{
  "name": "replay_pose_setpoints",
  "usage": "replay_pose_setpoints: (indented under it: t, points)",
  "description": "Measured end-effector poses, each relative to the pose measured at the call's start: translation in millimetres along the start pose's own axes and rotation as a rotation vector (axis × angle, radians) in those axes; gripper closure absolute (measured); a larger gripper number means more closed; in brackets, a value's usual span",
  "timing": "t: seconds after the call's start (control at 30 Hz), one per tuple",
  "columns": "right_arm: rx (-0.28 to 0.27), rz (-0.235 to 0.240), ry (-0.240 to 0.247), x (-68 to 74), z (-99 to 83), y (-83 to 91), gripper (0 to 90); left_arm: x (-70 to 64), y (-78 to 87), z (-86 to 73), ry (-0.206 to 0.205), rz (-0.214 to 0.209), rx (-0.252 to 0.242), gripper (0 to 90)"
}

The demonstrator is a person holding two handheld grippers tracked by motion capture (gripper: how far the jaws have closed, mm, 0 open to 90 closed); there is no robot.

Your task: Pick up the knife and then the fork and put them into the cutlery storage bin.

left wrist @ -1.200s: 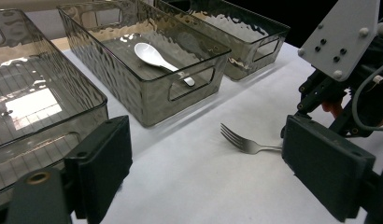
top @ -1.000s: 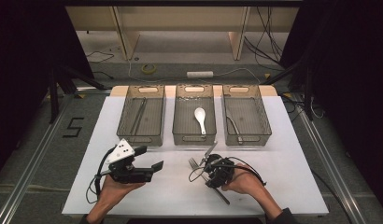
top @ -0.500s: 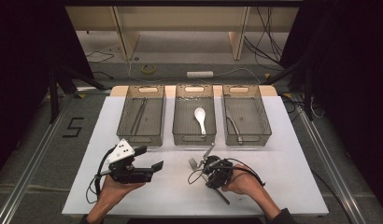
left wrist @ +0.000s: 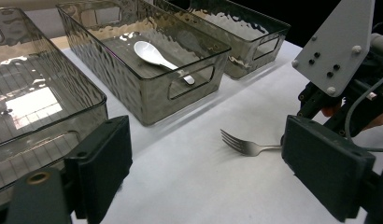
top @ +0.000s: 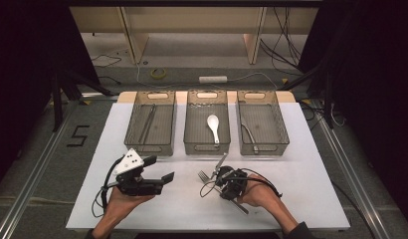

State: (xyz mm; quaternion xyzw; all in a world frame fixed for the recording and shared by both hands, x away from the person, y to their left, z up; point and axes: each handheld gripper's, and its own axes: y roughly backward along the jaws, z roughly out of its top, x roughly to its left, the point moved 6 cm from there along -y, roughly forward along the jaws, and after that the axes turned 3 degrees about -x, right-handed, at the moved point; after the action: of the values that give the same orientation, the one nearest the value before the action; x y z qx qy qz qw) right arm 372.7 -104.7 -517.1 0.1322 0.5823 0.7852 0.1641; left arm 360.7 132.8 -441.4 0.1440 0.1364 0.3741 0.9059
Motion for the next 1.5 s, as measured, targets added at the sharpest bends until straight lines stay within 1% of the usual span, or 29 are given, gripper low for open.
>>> replay_pose_setpoints:
  t: [0.3, 0.33, 0.37, 0.4, 0.43, 0.63, 0.67, 0.7, 0.73, 0.8, 0.83, 0.87, 0.93, 0.97, 1.0, 1.13, 1.2, 1.3, 1.4, 1.47, 1.5]
  points:
    - [0.009, -0.016, 0.0, -1.2, 0.4, 0.2, 84.1, -0.1, 0.1, 0.0, -0.001, 0.0, 0.0, 15.6]
    - [0.012, -0.018, 0.006, -1.3, 0.5, 0.2, 84.2, 0.0, 0.0, -0.1, -0.001, 0.0, 0.001, 15.6]
    - [0.001, -0.019, -0.005, -0.5, 1.5, -0.7, 84.3, -0.1, -0.1, -0.1, -0.001, 0.0, 0.0, 15.6]
    - [0.003, -0.019, -0.004, -0.4, 1.5, -0.6, 84.5, -0.1, 0.0, 0.0, -0.001, 0.0, 0.0, 15.6]
    - [0.006, -0.017, 0.013, -1.0, 1.0, -0.1, 84.6, 0.0, 0.1, 0.0, 0.0, 0.0, 0.0, 15.6]
    - [0.003, -0.004, 0.026, -1.8, 0.5, 0.8, 85.0, 0.3, 0.3, 0.0, 0.002, 0.0, 0.0, 15.6]
    - [-0.001, -0.001, 0.018, -1.4, 0.7, 0.7, 85.0, 0.5, 0.3, 0.0, 0.0, 0.0, 0.001, 15.6]
    - [0.005, 0.002, 0.033, -2.3, -0.2, 1.3, 85.0, 0.5, 0.4, -0.1, 0.002, 0.0, 0.0, 15.6]
    - [0.006, -0.002, 0.037, -2.6, -0.7, 1.6, 85.0, 0.5, 0.5, 0.0, 0.003, 0.0, 0.0, 15.6]
    - [0.002, -0.005, 0.033, -3.3, -1.2, 2.8, 85.1, 0.3, 0.5, 0.1, 0.004, 0.0, -0.001, 15.6]
    - [0.001, -0.002, 0.023, -3.1, -1.2, 4.1, 85.1, 0.3, 0.6, 0.0, 0.002, 0.0, 0.0, 15.6]
    - [0.004, -0.004, 0.035, -4.6, -1.9, 5.8, 85.1, 0.3, 0.6, 0.0, 0.002, 0.0, 0.0, 15.6]
    - [-0.006, -0.006, 0.032, -5.8, -1.9, 8.3, 85.1, 0.3, 0.6, 0.1, 0.002, 0.0, 0.0, 15.6]
    - [-0.013, -0.007, 0.024, -6.2, -1.8, 9.6, 85.1, 0.4, 0.6, 0.1, 0.002, 0.0, 0.0, 15.6]
    - [-0.019, -0.006, 0.031, -7.8, -2.1, 10.9, 85.1, 0.3, 0.6, 0.2, 0.005, 0.001, -0.002, 15.6]
    - [-0.036, -0.004, 0.01, -11.8, -3.3, 16.3, 85.2, 0.8, 0.8, 0.2, 0.005, 0.001, -0.002, 15.6]
    - [-0.046, -0.006, 0.01, -14.6, -4.1, 19.1, 85.1, 0.8, 0.8, 0.2, 0.005, 0.002, -0.002, 15.6]
    - [-0.063, -0.005, -0.013, -17.9, -5.0, 24.0, 85.1, 0.8, 0.9, 0.3, 0.004, 0.002, -0.003, 15.6]
    - [-0.082, -0.003, -0.025, -22.9, -6.5, 30.2, 85.1, 0.9, 1.0, 0.5, 0.005, 0.003, -0.006, 15.6]
    - [-0.105, 0.001, -0.043, -26.8, -7.5, 34.9, 85.1, 1.2, 1.2, 0.6, 0.005, 0.005, -0.009, 15.6]
    - [-0.118, 0.01, -0.065, -28.1, -8.5, 38.0, 85.2, 1.3, 1.4, 0.7, 0.006, 0.005, -0.01, 15.6]
